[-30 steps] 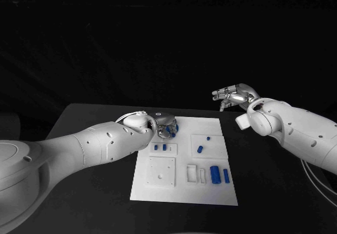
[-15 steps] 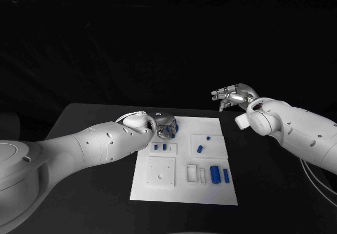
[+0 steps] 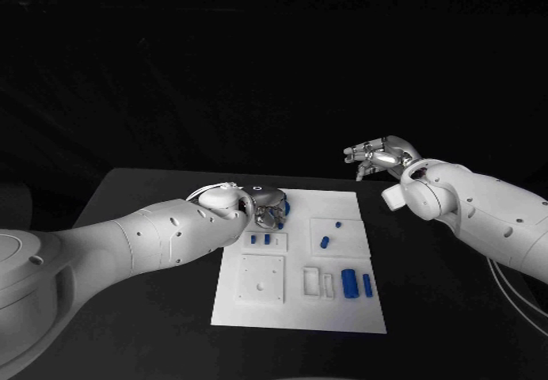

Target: Assemble the parts on the task board

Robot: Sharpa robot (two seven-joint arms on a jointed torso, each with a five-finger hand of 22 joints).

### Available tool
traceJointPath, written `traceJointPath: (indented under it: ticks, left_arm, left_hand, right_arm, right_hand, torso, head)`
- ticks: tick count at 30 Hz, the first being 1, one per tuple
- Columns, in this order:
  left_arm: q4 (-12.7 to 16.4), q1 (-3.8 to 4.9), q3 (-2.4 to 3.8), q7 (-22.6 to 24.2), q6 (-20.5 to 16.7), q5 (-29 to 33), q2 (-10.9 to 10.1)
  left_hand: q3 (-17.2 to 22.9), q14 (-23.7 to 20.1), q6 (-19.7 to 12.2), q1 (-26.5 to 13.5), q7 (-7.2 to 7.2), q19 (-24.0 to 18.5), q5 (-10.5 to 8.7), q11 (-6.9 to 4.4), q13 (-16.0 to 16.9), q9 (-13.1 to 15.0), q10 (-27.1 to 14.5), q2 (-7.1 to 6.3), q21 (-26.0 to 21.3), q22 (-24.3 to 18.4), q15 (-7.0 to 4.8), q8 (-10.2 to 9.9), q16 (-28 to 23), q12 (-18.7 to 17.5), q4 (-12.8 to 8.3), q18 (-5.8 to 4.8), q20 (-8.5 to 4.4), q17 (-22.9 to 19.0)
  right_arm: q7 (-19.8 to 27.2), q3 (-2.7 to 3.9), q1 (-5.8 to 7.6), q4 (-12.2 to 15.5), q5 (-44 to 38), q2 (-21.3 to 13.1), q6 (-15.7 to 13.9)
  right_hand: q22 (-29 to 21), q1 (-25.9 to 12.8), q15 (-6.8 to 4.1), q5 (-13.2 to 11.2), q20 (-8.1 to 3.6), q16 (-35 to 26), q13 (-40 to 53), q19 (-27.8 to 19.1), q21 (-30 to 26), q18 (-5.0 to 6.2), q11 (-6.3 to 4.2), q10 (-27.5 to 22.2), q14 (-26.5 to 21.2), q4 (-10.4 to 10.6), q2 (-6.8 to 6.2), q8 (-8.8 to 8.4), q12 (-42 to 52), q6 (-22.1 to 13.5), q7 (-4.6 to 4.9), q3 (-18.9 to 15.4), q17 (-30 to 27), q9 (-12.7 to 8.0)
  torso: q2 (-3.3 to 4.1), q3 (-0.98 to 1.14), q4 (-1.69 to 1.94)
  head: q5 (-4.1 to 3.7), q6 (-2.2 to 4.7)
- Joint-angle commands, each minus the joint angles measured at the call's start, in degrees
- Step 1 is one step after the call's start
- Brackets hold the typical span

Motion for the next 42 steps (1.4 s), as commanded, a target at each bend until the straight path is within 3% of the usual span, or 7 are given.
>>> traceJointPath:
  ticks: [1,5,7,11,20,30,42]
  left_arm:
    - [0.31,-0.03,0.01,0.73,-0.05,-0.47,-0.04]
    - [0.38,-0.03,0.01,1.09,-1.44,0.07,-0.03]
    - [0.42,-0.03,0.01,1.17,-1.75,0.27,0.02]
    - [0.62,-0.03,0.01,1.14,-2.52,0.46,0.08]
    - [0.78,-0.03,0.02,1.17,-3.52,0.57,0.17]
    - [0.33,-0.03,0.02,-0.21,0.6,0.07,0.42]
    - [-0.14,-0.06,0.02,0.33,2.3,-0.7,0.49]
  left_hand:
    - [-0.39,0.01,-0.19,-0.02,0.01,-0.46,0.13,0.11,0.04,-0.03,-0.03,0.38,0.38,1.17,0.24,-0.22,0.3,-0.3,-0.1,0.07,0.13,-0.04]
    - [-0.38,0.04,-3.31,-0.18,-0.5,-0.31,0.0,0.27,0.02,-0.13,-0.57,0.02,0.39,1.09,0.35,-0.25,0.3,-0.41,-0.34,0.24,0.26,-0.07]
    - [-0.36,-0.17,-5.91,-0.53,-1.18,-0.3,-0.79,1.05,0.0,-0.15,-4.52,-0.63,0.17,0.93,0.49,-0.23,-0.01,-0.52,-0.47,0.3,0.4,-0.23]
    - [-0.51,-0.11,-6.74,-0.78,-1.34,-0.06,-1.51,1.51,0.01,-0.12,-6.14,-1.22,-0.6,0.66,0.87,-0.17,-0.29,-0.39,-0.26,0.61,0.84,-0.43]
    - [-1.35,-0.02,-7.25,-0.16,-1.58,0.69,-1.55,1.71,0.02,-0.12,-7.16,-1.67,-1.87,0.79,0.98,-0.17,-0.29,-0.29,0.35,0.83,1.02,-0.55]
    - [-0.86,-0.36,-6.23,-0.06,-1.05,0.6,-1.5,1.42,0.02,-0.1,-6.51,-1.2,-2.28,1.07,0.72,-0.13,-0.39,-0.34,0.32,0.48,0.73,-0.62]
    - [-0.44,-0.28,-5.88,-0.21,-0.87,0.59,-1.35,1.12,0.02,-0.1,-5.27,-0.98,-2.23,1.12,0.54,-0.14,-0.41,-0.27,0.23,0.39,0.59,-0.67]
  right_arm:
    - [0.48,0.02,-0.01,-0.04,0.47,0.07,0.95]
    - [0.51,0.02,-0.01,-0.21,0.49,0.17,0.71]
    - [0.5,0.02,-0.01,-0.31,0.49,0.25,0.75]
    - [0.51,0.02,-0.01,-0.46,0.49,0.39,0.83]
    - [0.36,0.02,-0.02,-0.87,0.49,0.62,1.48]
    - [0.07,0.01,-0.02,-1.12,0.49,0.78,2.38]
    - [-0.03,0.0,-0.02,-1.03,0.46,0.87,2.69]
  right_hand:
    - [-0.05,-0.3,-0.06,0.15,0.15,0.22,-0.07,-0.27,-0.28,0.66,0.25,-0.28,-0.31,0.05,-0.01,0.08,-0.26,0.28,-0.07,-0.09,-0.04,-0.05]
    - [-1.21,0.01,0.04,0.21,0.2,0.29,-0.08,-0.25,-0.32,0.66,0.39,-0.7,-0.57,0.17,0.02,0.08,-0.3,0.25,-0.02,-0.38,-0.33,-0.05]
    - [-1.29,0.02,0.09,0.2,0.24,0.27,-0.08,-0.34,-0.34,0.67,0.47,-0.95,-0.72,0.16,-0.02,0.08,-0.35,0.25,0.0,-0.39,-0.33,-0.05]
    - [-1.4,0.1,0.15,0.14,0.3,0.32,-0.08,-0.42,-0.3,0.72,0.56,-1.27,-0.88,0.16,0.07,0.09,-0.34,0.27,0.03,-0.35,-0.31,-0.05]
    - [-1.52,0.04,0.24,0.12,0.39,0.4,-0.08,-0.49,-0.26,0.79,0.69,-1.73,-0.96,0.19,0.04,0.08,-0.35,0.22,0.08,-0.35,-0.31,-0.05]
    - [-1.57,0.08,0.26,0.0,0.44,0.48,-0.09,-0.56,-0.21,0.84,0.72,-1.94,-1.05,0.16,0.05,0.09,-0.23,0.27,0.06,-0.33,-0.33,-0.05]
    - [-1.57,0.08,0.26,0.0,0.44,0.48,-0.09,-0.56,-0.21,0.84,0.72,-1.94,-1.05,0.16,0.05,0.09,-0.23,0.27,0.06,-0.33,-0.33,-0.05]
  torso:
    - [0.02,0.01,0.0]
    - [0.03,0.01,-0.05]
    - [0.03,0.02,-0.08]
    - [0.06,0.04,-0.05]
    - [0.06,0.03,-0.09]
    - [0.05,0.0,-0.04]
    - [0.24,-0.1,-0.21]
  head:
    - [-0.03,0.04]
    - [-0.17,0.25]
    - [-0.12,0.29]
    - [-0.16,0.22]
    - [-0.16,0.16]
    - [-0.3,0.09]
    - [-0.51,-0.23]
